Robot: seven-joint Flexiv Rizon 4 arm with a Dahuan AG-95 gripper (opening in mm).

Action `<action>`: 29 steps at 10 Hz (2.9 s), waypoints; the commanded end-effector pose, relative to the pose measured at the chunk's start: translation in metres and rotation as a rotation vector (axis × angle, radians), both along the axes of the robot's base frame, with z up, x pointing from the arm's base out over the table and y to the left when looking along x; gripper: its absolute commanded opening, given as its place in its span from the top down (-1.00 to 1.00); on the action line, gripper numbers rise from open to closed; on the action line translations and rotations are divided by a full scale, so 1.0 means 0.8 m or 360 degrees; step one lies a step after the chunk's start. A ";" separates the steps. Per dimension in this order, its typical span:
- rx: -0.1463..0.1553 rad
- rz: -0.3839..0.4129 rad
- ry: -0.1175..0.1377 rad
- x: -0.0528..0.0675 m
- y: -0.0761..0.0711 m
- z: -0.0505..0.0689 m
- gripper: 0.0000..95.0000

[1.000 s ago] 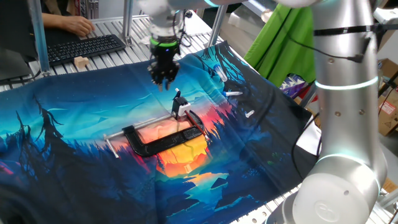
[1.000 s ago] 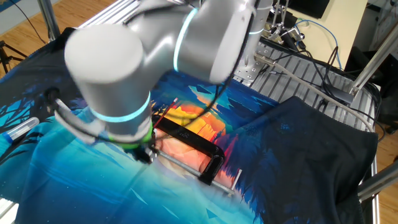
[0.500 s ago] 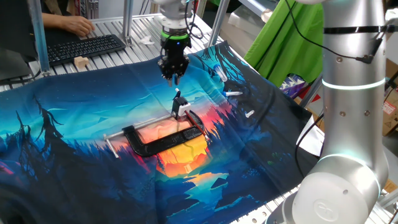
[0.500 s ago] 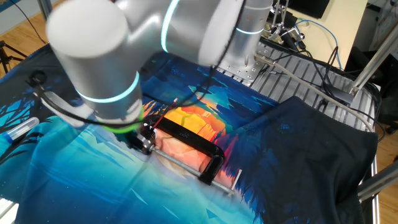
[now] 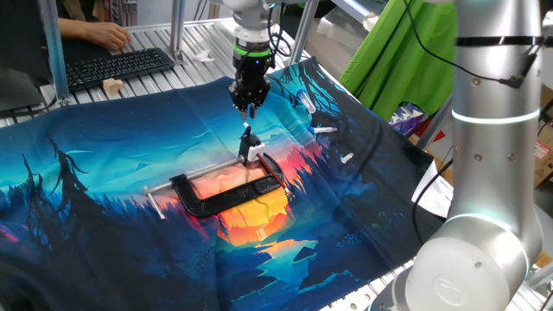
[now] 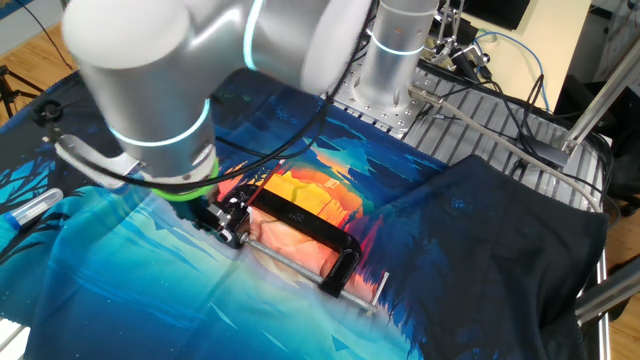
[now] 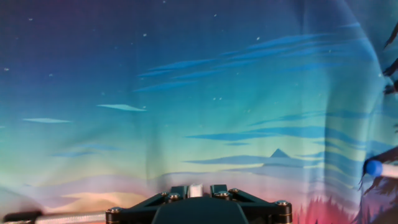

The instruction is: Sharpen the pencil with a pencil sharpener

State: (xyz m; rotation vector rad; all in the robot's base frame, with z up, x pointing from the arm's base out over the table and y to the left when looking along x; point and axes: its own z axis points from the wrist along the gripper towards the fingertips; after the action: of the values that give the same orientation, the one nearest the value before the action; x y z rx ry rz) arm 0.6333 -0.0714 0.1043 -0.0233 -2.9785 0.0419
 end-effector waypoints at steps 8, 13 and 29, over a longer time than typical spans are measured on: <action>0.0002 -0.0020 -0.0114 -0.008 0.007 -0.010 0.60; 0.0004 -0.0019 -0.0155 -0.010 0.004 -0.018 0.60; 0.0040 -0.0080 -0.0180 -0.013 0.010 -0.023 1.00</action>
State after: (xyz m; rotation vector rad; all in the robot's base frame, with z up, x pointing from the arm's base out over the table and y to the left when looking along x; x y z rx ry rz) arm 0.6229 -0.0638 0.0873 -0.0993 -3.0901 0.0003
